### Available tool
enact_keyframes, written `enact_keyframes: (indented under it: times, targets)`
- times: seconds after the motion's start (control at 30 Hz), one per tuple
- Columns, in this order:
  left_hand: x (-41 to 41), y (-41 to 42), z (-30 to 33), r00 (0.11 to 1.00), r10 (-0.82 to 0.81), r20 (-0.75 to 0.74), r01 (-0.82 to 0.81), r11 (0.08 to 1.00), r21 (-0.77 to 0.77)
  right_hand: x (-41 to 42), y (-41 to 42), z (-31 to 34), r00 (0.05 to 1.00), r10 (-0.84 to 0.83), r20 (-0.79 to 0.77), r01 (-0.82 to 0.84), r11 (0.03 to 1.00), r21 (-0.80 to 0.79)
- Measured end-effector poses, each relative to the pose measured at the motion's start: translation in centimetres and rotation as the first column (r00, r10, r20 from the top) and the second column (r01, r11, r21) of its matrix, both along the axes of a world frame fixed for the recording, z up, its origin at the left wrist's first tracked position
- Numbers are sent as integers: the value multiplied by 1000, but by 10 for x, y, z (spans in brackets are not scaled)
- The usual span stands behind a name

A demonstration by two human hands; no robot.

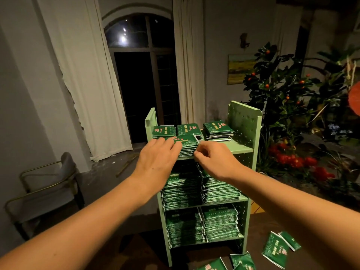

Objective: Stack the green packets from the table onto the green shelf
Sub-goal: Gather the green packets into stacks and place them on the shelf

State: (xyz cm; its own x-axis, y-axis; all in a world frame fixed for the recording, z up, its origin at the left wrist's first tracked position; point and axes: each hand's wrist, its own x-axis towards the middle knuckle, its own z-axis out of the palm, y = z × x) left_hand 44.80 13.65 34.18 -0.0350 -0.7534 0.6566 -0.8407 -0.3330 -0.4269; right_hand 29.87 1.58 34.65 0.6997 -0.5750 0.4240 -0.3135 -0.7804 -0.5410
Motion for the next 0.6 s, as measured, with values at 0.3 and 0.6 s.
enact_keyframes:
  times: [0.3, 0.6]
  targets:
    - [-14, 7, -10, 998, -40, -43, 40, 999, 3, -14, -7, -5, 994, 103, -39, -97, 987, 131]
    - [-51, 3, -16, 933, -62, -354, 119, 983, 143, -42, -10, -14, 985, 161, -60, -143, 963, 226]
